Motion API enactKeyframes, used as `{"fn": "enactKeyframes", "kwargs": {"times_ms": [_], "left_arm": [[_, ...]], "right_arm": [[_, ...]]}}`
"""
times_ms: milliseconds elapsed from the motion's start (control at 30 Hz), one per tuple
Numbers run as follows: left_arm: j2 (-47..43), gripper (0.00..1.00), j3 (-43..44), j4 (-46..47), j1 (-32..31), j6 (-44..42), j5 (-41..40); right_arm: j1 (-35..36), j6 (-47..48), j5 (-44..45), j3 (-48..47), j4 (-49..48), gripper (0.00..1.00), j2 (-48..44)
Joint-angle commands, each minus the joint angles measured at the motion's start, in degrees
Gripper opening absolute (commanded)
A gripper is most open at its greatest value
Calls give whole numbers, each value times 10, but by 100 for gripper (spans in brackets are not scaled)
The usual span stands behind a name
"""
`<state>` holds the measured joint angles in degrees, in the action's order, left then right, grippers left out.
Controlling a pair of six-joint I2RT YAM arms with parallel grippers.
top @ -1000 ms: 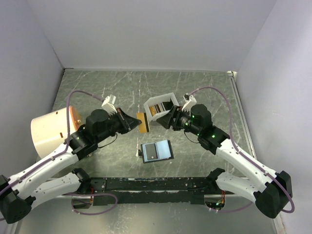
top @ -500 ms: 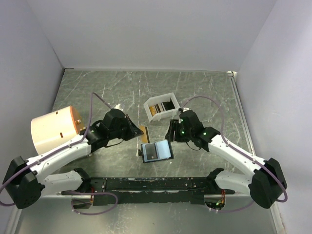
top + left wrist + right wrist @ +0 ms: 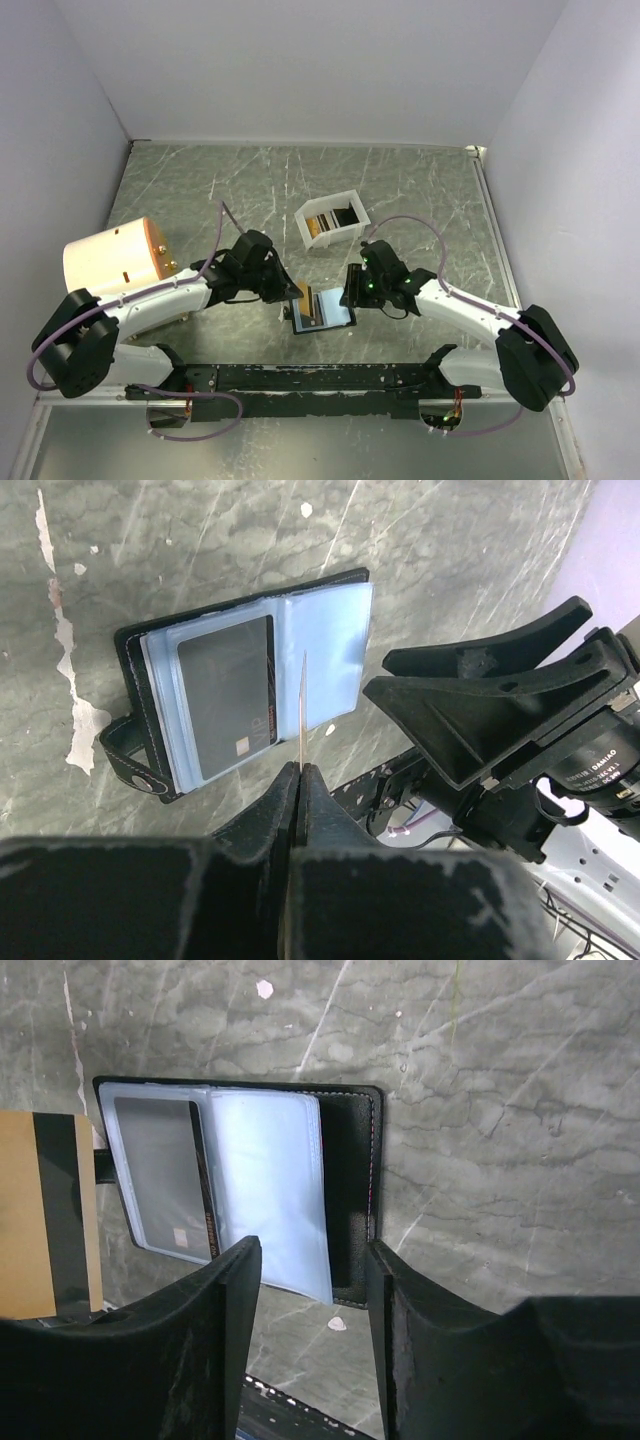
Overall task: Put the credit cards into the card holder
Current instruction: Insert the credit card into the card holder.
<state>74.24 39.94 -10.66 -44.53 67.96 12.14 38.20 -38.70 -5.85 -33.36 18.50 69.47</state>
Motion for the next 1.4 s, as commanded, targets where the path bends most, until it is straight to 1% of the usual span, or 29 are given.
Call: {"fn": "enactKeyframes", "kwargs": {"times_ms": [0,133,233,333,400,533,733,833,967,1067,1233,1367], "left_arm": [[7,7,-14,45,-3,4,39],[9,7,-32,68,-4,-2,49],[14,7,-32,69,-3,-26,53],[16,7,-24,59,-2,-54,54],[14,7,-29,74,-2,-59,59],[21,7,-31,77,-2,-63,57],[39,7,-37,100,-2,-67,67],[49,7,-35,105,-2,-75,69],[59,7,-35,114,-1,-83,75],[58,7,-41,125,-1,-87,79],[57,7,-53,140,5,-83,80],[67,7,-51,143,9,-94,89]], "right_arm": [[5,-29,-10,24,-42,44,4],[11,-51,-15,43,-66,40,-1],[18,-64,-13,50,-73,37,-2],[29,-77,-10,54,-80,32,-2],[37,-85,-10,57,-85,27,-4],[55,-99,-10,61,-92,22,-2],[73,-105,2,54,-77,21,-2],[73,-88,25,37,-44,23,-6],[73,-66,56,7,-7,29,-16],[72,-55,74,-17,10,30,-19],[73,-42,49,-24,-29,26,-22],[73,-36,32,-27,-51,23,8]]}}
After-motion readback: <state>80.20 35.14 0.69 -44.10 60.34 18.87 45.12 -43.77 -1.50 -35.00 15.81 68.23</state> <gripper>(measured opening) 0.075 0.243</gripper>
